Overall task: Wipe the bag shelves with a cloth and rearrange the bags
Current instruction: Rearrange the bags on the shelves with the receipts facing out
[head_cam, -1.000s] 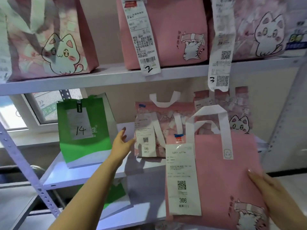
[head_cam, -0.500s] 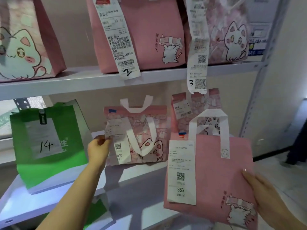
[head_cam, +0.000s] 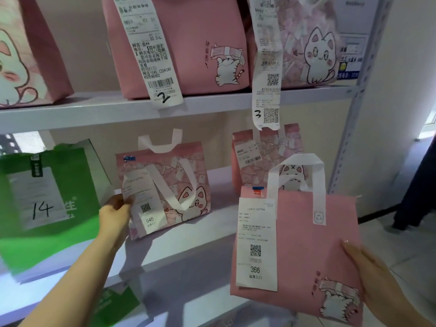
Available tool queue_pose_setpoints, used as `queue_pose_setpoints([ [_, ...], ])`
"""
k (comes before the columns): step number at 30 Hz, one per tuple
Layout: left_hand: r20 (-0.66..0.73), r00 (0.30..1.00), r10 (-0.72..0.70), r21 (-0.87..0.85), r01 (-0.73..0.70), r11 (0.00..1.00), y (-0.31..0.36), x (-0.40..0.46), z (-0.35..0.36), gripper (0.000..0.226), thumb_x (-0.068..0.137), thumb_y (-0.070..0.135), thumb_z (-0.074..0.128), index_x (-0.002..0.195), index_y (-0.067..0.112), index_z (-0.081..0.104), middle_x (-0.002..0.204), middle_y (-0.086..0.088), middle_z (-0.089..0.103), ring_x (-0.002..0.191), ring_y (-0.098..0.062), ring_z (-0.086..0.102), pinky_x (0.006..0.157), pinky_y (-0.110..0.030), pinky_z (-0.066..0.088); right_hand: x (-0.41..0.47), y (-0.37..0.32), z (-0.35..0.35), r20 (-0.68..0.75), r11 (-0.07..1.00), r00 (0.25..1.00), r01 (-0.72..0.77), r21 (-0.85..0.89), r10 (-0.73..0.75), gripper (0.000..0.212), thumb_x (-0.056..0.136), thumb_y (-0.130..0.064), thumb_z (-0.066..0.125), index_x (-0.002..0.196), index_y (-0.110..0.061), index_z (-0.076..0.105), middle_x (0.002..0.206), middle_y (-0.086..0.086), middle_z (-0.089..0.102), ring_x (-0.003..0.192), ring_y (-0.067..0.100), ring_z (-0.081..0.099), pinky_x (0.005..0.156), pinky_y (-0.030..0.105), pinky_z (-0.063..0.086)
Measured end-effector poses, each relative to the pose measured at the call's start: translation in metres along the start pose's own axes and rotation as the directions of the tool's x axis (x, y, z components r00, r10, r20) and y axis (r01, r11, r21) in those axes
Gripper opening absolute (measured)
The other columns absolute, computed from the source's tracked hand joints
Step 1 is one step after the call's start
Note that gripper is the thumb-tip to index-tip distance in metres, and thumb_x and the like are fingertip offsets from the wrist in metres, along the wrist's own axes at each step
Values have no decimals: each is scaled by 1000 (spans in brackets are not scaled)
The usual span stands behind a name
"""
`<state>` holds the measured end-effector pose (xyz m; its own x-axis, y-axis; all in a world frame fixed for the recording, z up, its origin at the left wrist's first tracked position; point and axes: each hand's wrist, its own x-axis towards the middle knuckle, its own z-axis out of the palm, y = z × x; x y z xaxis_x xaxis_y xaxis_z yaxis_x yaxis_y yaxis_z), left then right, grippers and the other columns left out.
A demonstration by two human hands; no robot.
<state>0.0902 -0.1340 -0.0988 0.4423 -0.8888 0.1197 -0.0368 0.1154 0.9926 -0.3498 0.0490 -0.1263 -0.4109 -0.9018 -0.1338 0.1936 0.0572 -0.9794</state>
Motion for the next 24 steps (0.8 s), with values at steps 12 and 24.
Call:
queue_pose_setpoints([
  [12,-230,964,132,315,-55,948,0,-20,46,41,90,-1,49,130,-1,43,129,-24,53,116,-41,51,100,-52,42,66,-47,-77,60,999,997,-48,-21,49,50,45,-55,75,82,-21,76,90,8,75,73,22,72,82,50,54],
  [24,-163,976,145,389,-72,918,-29,-112,151,42,91,14,58,131,13,45,133,-10,49,117,-28,49,90,-38,43,125,-77,-128,175,999,984,-8,39,1,35,45,-49,76,74,-29,78,87,1,74,69,7,70,62,26,58],
])
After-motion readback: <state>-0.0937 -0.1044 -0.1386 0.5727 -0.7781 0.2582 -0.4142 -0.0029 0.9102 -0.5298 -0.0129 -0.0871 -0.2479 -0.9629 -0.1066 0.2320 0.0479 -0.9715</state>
